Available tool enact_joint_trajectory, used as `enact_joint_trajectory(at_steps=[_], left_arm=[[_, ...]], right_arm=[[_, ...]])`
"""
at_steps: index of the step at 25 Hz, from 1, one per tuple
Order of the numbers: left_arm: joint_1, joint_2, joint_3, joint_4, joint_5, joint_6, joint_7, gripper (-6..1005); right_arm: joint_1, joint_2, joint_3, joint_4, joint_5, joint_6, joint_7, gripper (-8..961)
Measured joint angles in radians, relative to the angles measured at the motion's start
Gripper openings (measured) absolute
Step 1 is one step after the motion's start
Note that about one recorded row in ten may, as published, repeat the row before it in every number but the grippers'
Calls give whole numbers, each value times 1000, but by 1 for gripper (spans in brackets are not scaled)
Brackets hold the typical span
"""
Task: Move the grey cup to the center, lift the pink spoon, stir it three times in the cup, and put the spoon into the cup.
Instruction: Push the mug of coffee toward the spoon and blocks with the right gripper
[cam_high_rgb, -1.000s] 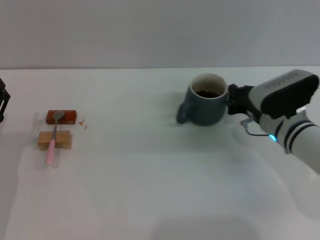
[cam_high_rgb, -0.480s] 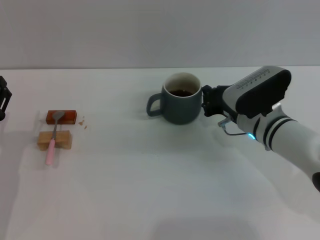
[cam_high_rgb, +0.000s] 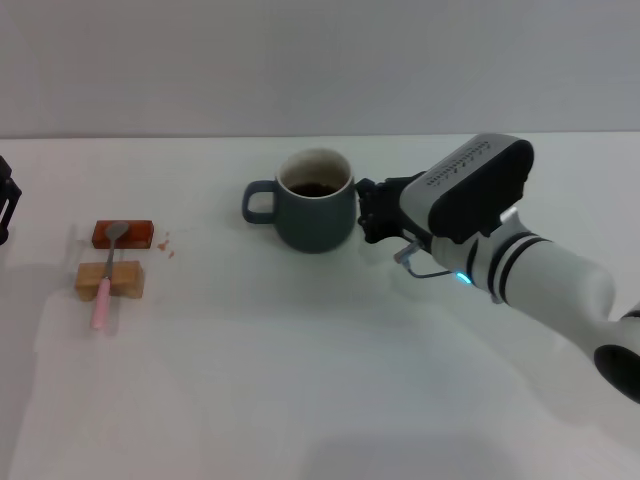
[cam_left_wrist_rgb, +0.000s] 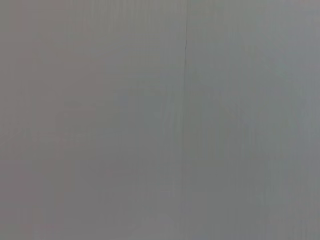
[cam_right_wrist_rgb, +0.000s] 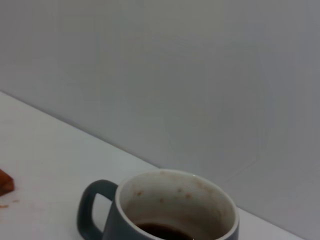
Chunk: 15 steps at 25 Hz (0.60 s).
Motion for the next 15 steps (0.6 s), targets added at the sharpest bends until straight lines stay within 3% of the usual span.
enact_joint_trajectory(at_steps=[9,15], left_arm=[[2,0,0,0,0,0,0,814],[4,0,9,-1,1,1,-1,814]], right_arm=[[-11,2,3,24,-11,-31,0,-1],[-155,-2,25,-7,-6,-326,0,-2]])
